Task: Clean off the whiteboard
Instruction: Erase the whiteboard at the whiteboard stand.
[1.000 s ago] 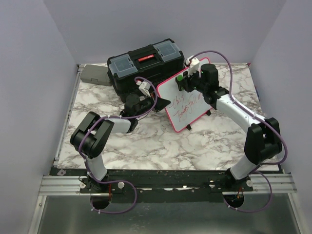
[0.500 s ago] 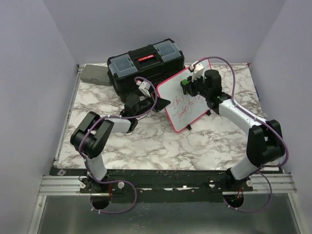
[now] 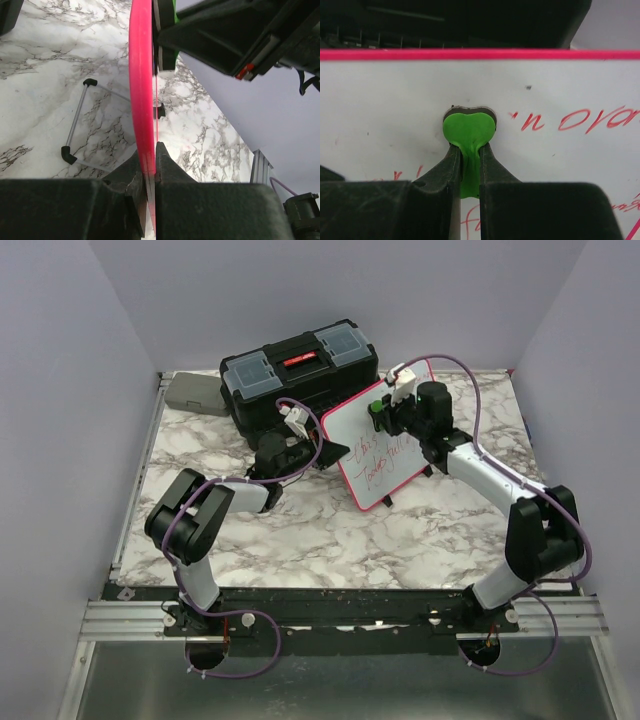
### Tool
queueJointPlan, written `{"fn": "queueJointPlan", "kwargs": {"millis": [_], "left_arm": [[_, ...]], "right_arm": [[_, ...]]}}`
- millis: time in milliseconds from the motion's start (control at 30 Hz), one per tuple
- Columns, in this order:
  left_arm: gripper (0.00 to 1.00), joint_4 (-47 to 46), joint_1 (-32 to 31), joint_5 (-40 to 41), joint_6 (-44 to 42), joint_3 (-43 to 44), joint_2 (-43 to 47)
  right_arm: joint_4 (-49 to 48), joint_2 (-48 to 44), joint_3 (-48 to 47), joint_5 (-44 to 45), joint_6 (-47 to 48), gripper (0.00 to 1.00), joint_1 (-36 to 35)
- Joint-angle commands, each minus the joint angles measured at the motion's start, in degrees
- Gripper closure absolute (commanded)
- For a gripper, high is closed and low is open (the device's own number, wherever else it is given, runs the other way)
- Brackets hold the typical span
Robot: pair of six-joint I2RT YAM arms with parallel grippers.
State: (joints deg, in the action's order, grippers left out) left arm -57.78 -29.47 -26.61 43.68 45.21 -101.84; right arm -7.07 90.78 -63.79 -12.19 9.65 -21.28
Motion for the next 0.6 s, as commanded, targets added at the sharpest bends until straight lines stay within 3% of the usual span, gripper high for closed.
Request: {"fn": "queueJointPlan", "kwargs": {"millis": [0,367,567], "left_arm": [[1.0,-1.2,-1.2,-5.6,-2.7,-0.1,-0.6],[1.0,-1.5,-1.2,-5.8,-2.6,0.0,-0.9],[1.0,-1.4,-1.2,-5.9,-2.6,0.3,-1.2]], "right_arm": [[-2.9,2.2,-5.0,3.6,-0.8,0.99,0.6],[-1.4,2.6,-1.0,4.4,0.3,0.99,3.0],[-0.5,-0.7,4.2,-9.9,2.3,0.99,1.5]]}}
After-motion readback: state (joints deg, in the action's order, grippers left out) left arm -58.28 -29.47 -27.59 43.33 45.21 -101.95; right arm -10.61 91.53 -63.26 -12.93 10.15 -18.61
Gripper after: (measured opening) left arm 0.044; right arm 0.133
